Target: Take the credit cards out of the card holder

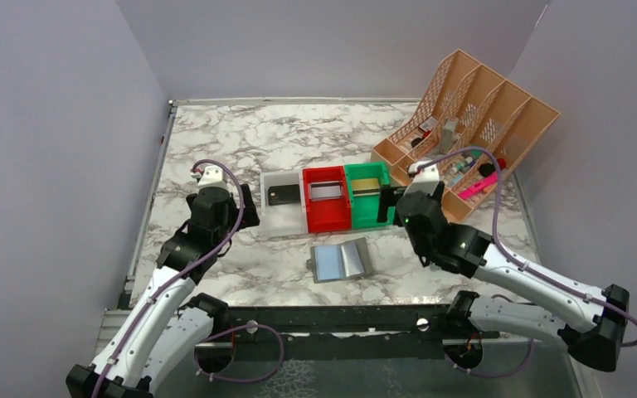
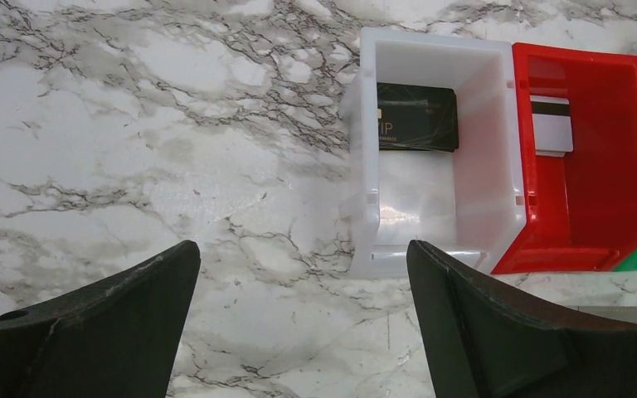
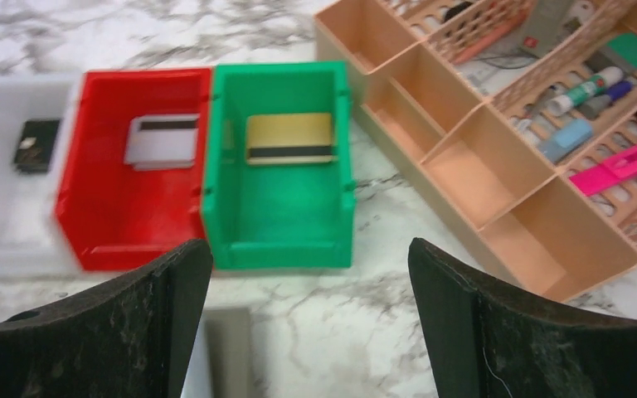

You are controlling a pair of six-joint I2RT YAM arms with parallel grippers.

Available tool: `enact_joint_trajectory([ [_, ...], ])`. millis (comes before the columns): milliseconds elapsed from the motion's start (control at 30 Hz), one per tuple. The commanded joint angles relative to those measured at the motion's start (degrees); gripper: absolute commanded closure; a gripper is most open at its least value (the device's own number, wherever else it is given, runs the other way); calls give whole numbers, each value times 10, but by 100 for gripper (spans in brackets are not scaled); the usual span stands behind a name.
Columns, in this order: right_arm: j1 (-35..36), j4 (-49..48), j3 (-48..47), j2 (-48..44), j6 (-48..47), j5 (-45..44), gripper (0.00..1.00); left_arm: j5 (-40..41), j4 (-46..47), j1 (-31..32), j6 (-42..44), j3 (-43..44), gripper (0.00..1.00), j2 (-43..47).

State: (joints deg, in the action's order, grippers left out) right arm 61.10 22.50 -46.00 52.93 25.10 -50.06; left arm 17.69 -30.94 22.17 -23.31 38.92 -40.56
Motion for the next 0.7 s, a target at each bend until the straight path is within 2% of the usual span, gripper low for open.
enact_joint_trajectory([
  [0,-148,-58,-6,-2,-55,167,7,22,11,-3,-4,16,1,13],
  [67,-175,-63,1,-9,-49,222,7,24,11,-3,-5,16,1,16],
  [200,-176,-40,29,-59,-36,329,8,27,11,-3,-6,15,1,28],
  [267,-176,-34,74,-110,9,314,8,30,11,-4,-6,14,1,36],
  [400,-176,-89,153,-211,-3,327,7,26,14,-2,-5,10,1,45],
  [500,-176,-55,137,-211,-11,332,7,23,16,-3,-6,10,1,36],
  [667,-176,-5,118,-154,-1,299,7,10,15,-3,0,16,1,20],
])
